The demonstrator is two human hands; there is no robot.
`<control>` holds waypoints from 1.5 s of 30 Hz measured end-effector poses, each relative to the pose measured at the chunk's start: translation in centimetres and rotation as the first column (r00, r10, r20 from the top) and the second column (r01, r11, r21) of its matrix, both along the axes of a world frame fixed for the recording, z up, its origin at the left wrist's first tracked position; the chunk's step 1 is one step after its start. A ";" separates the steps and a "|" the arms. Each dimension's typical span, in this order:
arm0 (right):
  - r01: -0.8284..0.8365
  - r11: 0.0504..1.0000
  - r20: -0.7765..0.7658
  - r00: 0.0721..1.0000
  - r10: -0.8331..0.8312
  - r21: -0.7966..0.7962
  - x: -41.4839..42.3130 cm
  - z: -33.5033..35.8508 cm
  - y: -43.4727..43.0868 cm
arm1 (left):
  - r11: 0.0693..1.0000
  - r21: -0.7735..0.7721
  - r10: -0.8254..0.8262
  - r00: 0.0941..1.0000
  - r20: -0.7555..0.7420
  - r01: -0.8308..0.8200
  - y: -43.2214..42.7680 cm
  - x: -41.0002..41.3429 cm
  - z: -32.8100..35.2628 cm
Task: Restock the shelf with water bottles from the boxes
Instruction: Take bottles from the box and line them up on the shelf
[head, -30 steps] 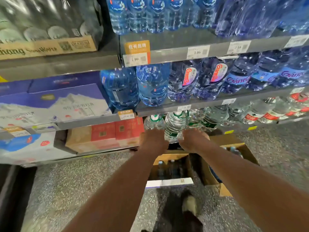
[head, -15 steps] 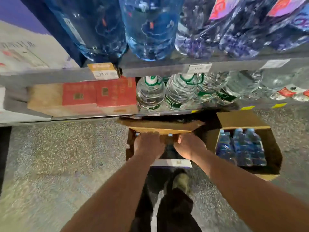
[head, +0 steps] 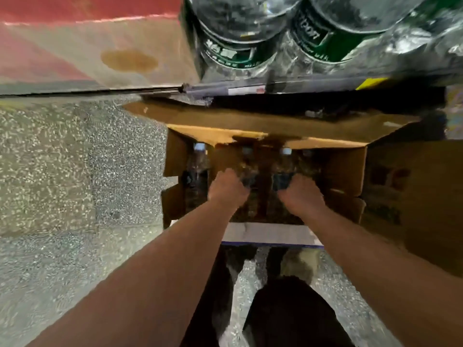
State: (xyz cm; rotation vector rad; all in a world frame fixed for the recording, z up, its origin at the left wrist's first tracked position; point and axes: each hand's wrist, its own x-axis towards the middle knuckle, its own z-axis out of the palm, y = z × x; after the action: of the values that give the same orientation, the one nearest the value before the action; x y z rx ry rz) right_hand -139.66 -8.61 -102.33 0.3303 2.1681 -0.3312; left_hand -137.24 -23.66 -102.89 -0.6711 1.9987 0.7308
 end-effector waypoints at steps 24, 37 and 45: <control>0.525 0.849 0.034 0.851 -0.524 -0.054 1.7 -8.4 -0.6 | 0.819 0.111 0.553 0.826 0.110 -0.564 0.5 2.1 -8.3; 0.652 0.674 0.405 0.752 -0.520 -0.346 0.6 11.7 0.0 | 0.688 0.270 0.694 0.720 0.028 -0.674 0.2 3.2 9.7; 0.577 0.503 0.437 0.816 -0.378 -0.643 2.0 25.9 -1.0 | 0.667 0.452 0.704 0.700 -0.121 -0.593 -1.1 4.9 23.7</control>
State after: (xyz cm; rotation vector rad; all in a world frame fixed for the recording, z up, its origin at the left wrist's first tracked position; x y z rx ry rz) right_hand -137.63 -9.63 -76.43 0.4573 1.4596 -1.4107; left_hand -132.36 -24.80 -79.16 -1.1176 1.7492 1.7024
